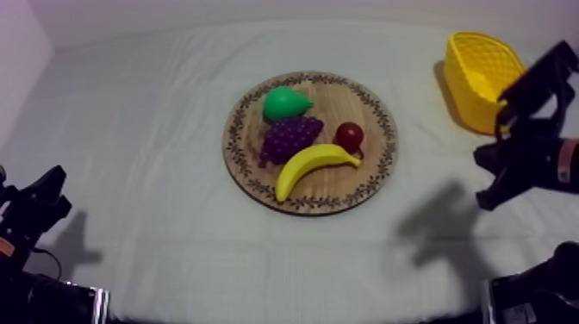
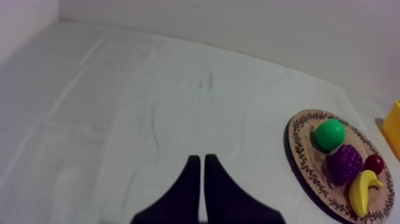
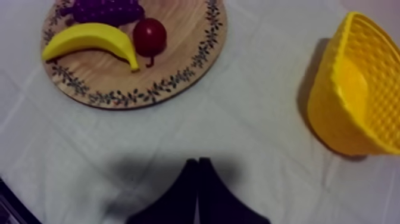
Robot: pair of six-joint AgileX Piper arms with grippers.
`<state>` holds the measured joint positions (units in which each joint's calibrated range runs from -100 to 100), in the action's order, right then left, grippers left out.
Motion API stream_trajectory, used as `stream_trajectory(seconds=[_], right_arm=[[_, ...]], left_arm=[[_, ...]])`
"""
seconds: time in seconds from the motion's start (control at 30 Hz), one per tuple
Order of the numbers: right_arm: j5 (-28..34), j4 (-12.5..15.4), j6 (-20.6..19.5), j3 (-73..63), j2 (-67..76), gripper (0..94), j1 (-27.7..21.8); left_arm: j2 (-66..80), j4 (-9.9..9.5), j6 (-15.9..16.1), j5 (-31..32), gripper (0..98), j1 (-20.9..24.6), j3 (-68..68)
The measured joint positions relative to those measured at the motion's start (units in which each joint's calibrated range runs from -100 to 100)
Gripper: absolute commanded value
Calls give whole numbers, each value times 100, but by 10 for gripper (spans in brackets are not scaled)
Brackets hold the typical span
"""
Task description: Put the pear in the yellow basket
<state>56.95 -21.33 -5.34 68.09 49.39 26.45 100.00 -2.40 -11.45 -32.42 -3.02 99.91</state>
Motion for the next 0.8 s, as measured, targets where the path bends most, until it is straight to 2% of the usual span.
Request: stream_trajectory(seconds=[0.17, 0.4, 0.63, 0.8], right_arm=[[598, 258, 455, -1221, -1085, 8, 79], [1587, 783, 1631, -3213, -2629, 9, 50], [2380, 1024, 2603, -5210, -4114, 18, 43], [2760, 1140, 3014, -6477, -5066, 11, 96]], left_arm=[[0, 0, 0, 0, 1, 0, 0], [0, 0, 0, 0, 1, 0, 0], [0, 0, 0, 0, 1, 0, 0], [0, 0, 0, 0, 1, 0, 0]])
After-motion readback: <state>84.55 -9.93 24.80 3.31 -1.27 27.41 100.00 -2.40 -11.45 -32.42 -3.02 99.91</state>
